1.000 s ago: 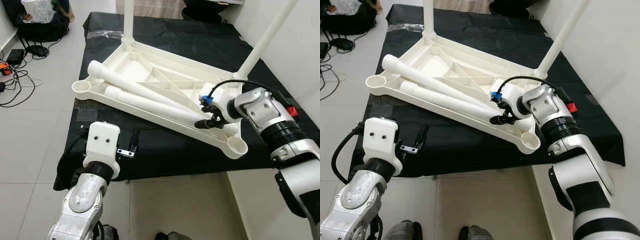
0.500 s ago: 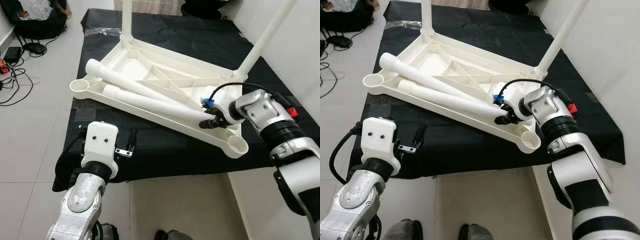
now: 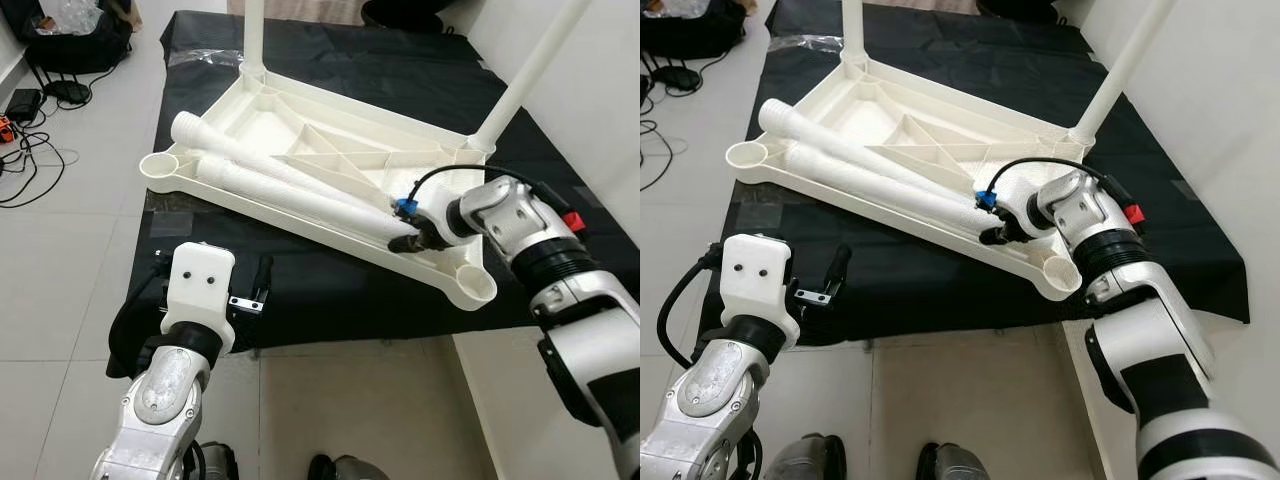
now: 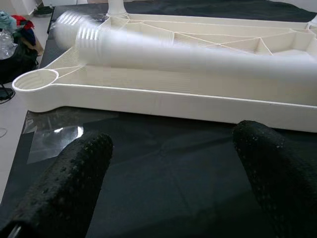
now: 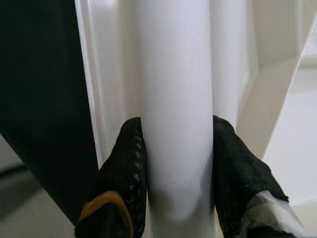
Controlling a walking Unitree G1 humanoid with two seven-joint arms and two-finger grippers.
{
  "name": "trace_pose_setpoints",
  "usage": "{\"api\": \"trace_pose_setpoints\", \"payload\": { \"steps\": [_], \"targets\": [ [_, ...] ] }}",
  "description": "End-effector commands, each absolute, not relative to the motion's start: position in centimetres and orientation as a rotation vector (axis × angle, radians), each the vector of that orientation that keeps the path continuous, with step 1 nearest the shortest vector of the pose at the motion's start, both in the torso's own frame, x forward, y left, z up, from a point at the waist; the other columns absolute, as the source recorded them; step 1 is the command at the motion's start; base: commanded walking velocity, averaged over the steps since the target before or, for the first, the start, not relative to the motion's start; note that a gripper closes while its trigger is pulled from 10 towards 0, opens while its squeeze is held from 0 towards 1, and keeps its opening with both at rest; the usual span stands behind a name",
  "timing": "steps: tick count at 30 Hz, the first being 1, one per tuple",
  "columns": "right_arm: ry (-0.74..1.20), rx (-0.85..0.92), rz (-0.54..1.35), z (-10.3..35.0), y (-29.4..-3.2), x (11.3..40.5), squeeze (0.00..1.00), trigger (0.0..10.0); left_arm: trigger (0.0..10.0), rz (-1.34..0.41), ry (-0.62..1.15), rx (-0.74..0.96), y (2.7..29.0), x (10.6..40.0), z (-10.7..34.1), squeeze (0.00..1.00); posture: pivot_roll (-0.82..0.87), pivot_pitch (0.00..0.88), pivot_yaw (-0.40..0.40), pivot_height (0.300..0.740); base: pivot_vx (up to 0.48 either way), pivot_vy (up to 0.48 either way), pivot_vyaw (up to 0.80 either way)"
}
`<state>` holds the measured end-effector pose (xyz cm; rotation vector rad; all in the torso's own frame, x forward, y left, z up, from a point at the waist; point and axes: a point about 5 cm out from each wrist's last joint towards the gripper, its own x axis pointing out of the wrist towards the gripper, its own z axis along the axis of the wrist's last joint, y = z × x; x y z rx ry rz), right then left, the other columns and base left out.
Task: Building children table
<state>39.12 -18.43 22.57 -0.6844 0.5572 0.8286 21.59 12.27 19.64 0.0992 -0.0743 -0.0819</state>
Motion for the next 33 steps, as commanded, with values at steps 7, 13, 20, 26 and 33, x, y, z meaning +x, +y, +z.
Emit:
{"api": "trace_pose_setpoints", "payload": {
  "steps": [7,13,20,26,33],
  "targets": [
    [0.468,-0.574,0.846,25.0,-18.8,39.3,0.0,0.0,10.0,-0.086,-0.069,0.102,12.2,21.8,19.5,0.0,-0.01,0.176,-0.158,0.74,0.0,0.0,0.0],
    [0.431,-0.584,0.902,25.6,-19.0,39.0,0.0,0.0,10.0,-0.089,-0.073,0.108,12.3,22.0,19.5,0.0,-0.01,0.171,-0.15,0.74,0.0,0.0,0.0],
    [0.344,-0.625,0.892,26.3,-19.1,39.2,0.0,0.0,10.0,-0.155,-0.064,0.188,12.3,22.5,19.6,0.0,0.01,0.159,-0.143,0.74,0.0,0.0,0.0],
    [0.334,-0.706,0.862,26.8,-19.3,39.4,0.0,0.0,10.0,-0.337,-0.16,0.604,12.4,23.6,21.1,0.0,0.01,0.15,-0.136,0.74,0.0,0.0,0.0],
    [0.326,-0.818,0.874,26.8,-18.8,39.3,0.0,0.0,10.0,-0.432,-0.244,0.939,13.0,25.3,23.2,0.0,0.01,0.147,-0.128,0.74,0.0,0.0,0.0]
  ]
}}
